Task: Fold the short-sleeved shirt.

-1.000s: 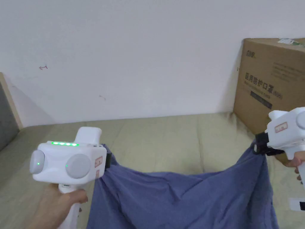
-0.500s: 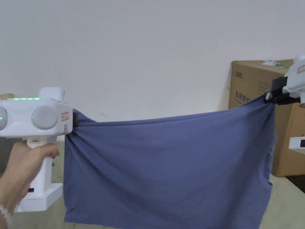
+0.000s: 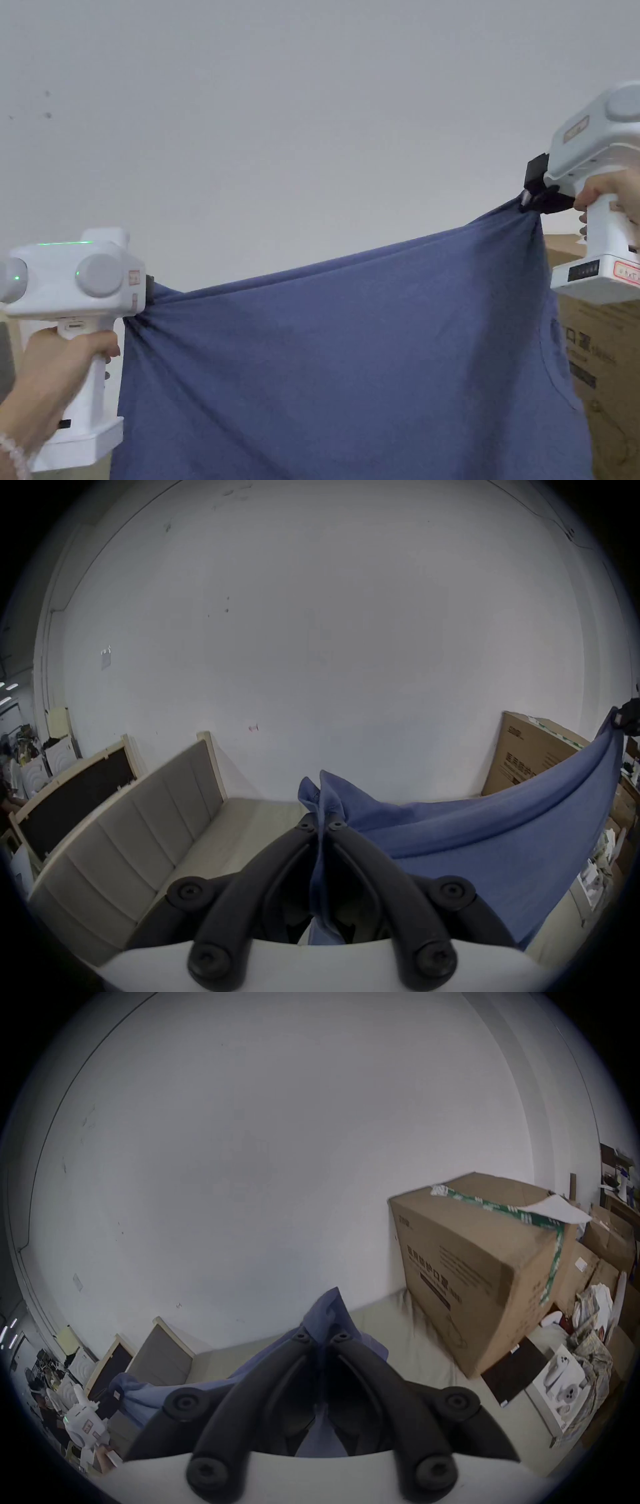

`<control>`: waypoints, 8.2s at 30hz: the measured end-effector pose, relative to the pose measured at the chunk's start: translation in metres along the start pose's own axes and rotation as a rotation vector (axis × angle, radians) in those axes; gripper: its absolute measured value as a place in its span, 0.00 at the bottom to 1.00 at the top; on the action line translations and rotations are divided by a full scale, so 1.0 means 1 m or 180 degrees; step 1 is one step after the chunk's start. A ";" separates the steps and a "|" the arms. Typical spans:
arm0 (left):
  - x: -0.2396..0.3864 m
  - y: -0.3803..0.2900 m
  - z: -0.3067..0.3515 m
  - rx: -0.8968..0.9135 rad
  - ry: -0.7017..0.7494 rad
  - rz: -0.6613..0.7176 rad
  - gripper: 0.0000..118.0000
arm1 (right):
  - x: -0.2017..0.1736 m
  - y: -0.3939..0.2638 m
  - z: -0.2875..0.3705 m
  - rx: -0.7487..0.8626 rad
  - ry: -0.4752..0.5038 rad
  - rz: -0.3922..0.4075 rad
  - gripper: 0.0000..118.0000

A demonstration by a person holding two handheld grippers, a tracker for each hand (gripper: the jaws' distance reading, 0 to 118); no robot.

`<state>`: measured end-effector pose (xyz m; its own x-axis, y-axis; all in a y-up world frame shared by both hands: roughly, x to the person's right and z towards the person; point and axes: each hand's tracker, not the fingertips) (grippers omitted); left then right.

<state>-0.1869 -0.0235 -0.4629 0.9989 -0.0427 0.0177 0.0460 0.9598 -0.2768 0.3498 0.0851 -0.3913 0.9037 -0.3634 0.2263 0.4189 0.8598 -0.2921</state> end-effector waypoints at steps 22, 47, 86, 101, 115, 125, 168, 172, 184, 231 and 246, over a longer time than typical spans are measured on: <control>0.021 -0.053 -0.150 -0.0217 0.0302 -0.0095 0.00 | -0.010 -0.068 -0.119 -0.0188 -0.0216 0.0366 0.03; 0.014 -0.330 -0.188 -0.1556 0.0141 -0.0164 0.00 | 0.111 -0.353 -0.240 -0.1888 -0.0717 0.0103 0.03; -0.050 -0.429 0.259 -0.1387 -0.0253 0.0140 0.21 | 0.114 -0.534 0.189 -0.1512 -0.0168 0.0697 0.29; -0.052 -0.415 0.157 -0.1618 -0.0356 0.0230 0.22 | 0.097 -0.559 0.131 -0.1785 -0.0030 0.0644 0.00; -0.071 -0.467 -0.097 -0.2681 0.0026 0.0262 0.77 | 0.090 -0.578 0.055 -0.2074 0.0091 0.0555 0.00; -0.062 -0.450 -0.070 -0.2412 0.0019 0.0050 0.02 | 0.102 -0.589 0.053 -0.2209 0.0057 0.0426 0.00; -0.046 -0.354 0.007 -0.1788 -0.0072 0.0033 0.02 | 0.159 -0.430 -0.146 -0.2448 -0.0248 0.0409 0.03; -0.040 -0.316 0.017 -0.1524 -0.0066 -0.0085 0.02 | 0.153 -0.385 -0.121 -0.2164 -0.0061 0.0317 0.04; -0.033 -0.150 0.023 -0.0796 0.0023 -0.0102 0.02 | 0.108 -0.193 -0.069 -0.1084 0.0044 0.0282 0.03; 0.023 -0.297 -0.218 -0.1657 0.0490 -0.0074 0.02 | 0.116 -0.309 -0.264 -0.1941 -0.0781 0.0003 0.03; -0.008 -0.355 -0.128 -0.1725 0.0288 -0.0010 0.02 | 0.149 -0.367 -0.193 -0.2025 -0.0500 -0.0012 0.03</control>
<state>-0.2111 -0.3999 -0.4879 0.9942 -0.0919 -0.0567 0.0211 0.6804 -0.7325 0.3476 -0.3535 -0.4294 0.8986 -0.2679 0.3474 0.4362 0.4609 -0.7729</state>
